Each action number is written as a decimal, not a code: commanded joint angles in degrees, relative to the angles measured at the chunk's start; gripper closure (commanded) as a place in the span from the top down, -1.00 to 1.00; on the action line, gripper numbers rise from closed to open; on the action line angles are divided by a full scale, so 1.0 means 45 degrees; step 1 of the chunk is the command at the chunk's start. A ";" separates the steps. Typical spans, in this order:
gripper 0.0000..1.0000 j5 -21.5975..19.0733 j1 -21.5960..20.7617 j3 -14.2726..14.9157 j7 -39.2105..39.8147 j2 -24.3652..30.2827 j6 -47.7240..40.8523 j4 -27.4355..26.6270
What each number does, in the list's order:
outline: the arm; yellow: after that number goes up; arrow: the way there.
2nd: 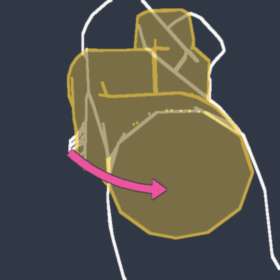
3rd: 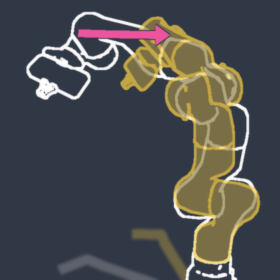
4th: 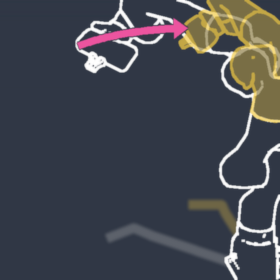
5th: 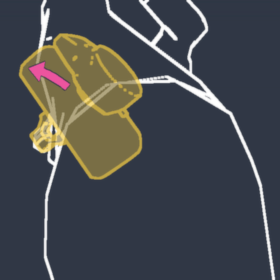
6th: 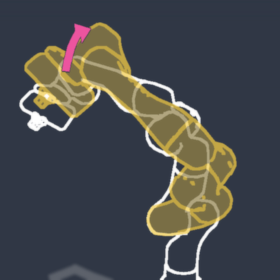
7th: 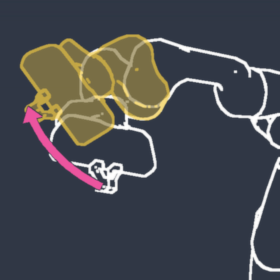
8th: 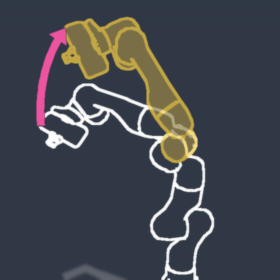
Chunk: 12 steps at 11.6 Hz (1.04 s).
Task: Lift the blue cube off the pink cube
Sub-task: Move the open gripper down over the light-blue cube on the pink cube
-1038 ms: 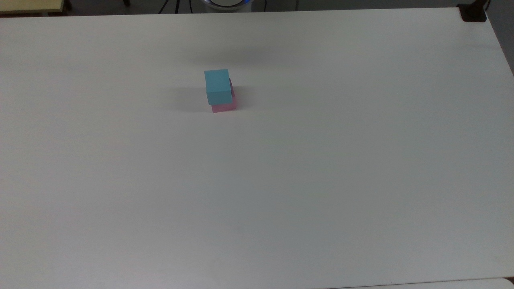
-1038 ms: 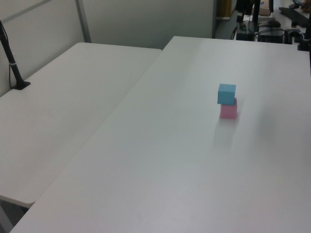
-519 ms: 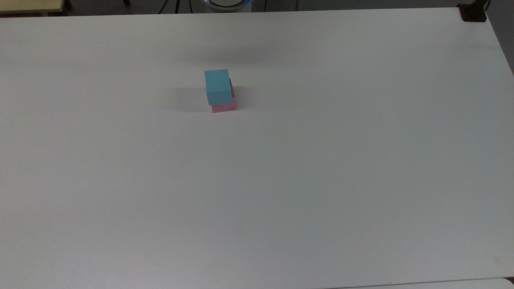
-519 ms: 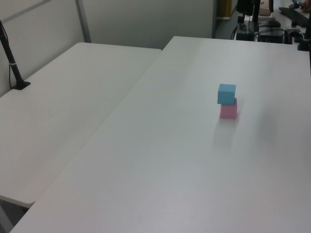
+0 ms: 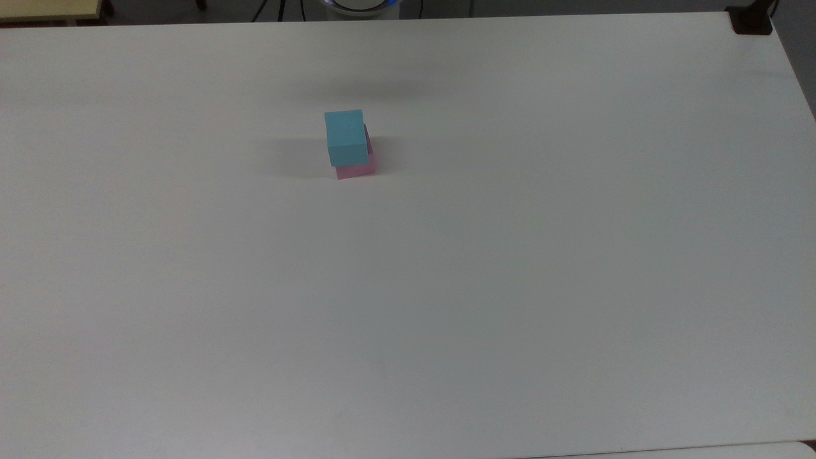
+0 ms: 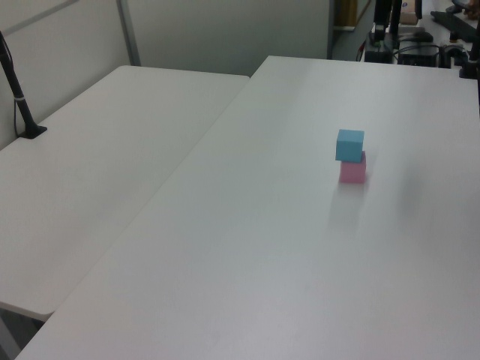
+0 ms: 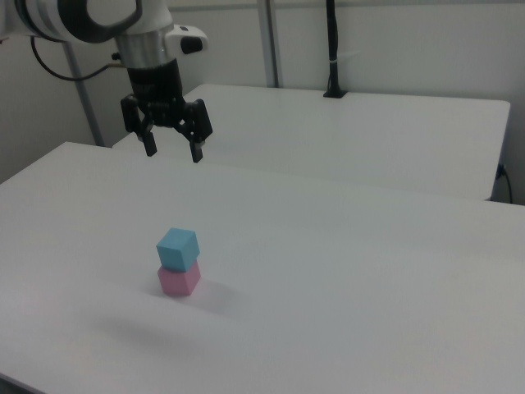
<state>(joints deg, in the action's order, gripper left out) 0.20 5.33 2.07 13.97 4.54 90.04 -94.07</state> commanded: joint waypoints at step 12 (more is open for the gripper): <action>1.00 0.0210 -0.0733 -0.1671 -0.2612 -0.1689 0.4753 -0.4251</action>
<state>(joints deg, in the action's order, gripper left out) 0.36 3.75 -5.47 6.16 -1.73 107.56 -112.23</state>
